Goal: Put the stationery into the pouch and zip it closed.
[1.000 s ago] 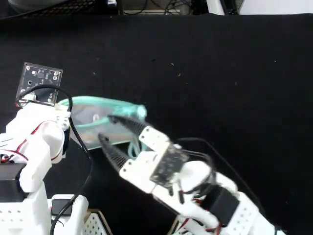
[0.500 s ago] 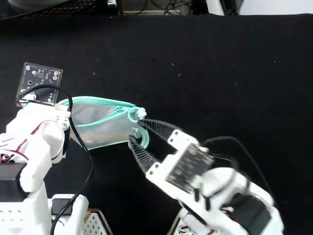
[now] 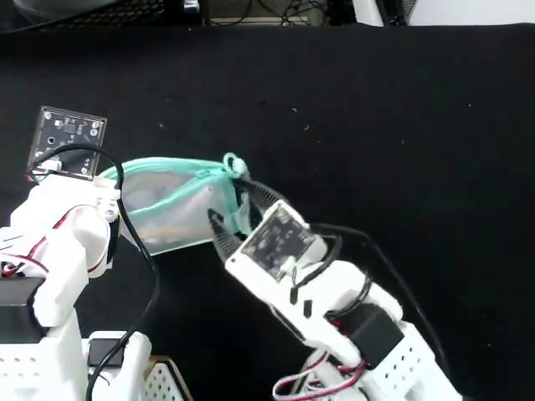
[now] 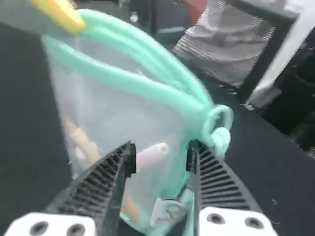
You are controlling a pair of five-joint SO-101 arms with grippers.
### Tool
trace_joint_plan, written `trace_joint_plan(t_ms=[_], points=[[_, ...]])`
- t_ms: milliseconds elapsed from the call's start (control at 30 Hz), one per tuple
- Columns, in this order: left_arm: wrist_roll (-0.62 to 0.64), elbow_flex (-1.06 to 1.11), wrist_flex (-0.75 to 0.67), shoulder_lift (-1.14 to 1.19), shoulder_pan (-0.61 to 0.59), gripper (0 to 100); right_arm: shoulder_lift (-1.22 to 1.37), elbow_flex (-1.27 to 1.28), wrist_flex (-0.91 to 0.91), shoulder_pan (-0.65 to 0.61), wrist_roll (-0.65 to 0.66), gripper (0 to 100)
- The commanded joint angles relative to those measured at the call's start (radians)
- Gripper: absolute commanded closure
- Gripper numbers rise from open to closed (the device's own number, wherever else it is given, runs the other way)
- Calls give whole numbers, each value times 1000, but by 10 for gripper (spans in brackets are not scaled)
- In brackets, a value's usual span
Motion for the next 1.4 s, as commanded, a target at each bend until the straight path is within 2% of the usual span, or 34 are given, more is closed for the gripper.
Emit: trace_joint_plan(t_ms=[0, 133, 400, 767, 933, 1033, 1167, 1367], points=[[-6, 145, 15, 23, -8, 967, -12, -74, 34, 75, -6, 811], [-6, 145, 15, 23, -8, 967, -12, -142, 103, 103, -6, 811], [-6, 145, 15, 23, -8, 967, -1, -139, 89, 106, 2, 811], [-6, 142, 15, 23, -8, 967, -1, 125, -235, 106, 2, 811], [-6, 143, 15, 23, -8, 967, -1, 171, -282, 109, 14, 811], [-6, 143, 15, 23, -8, 967, -1, 189, -288, 143, 92, 811], [-6, 142, 15, 23, -8, 967, -2, 214, -288, 195, 107, 811], [-6, 142, 15, 23, -8, 967, -2, 205, -328, 166, 107, 811]])
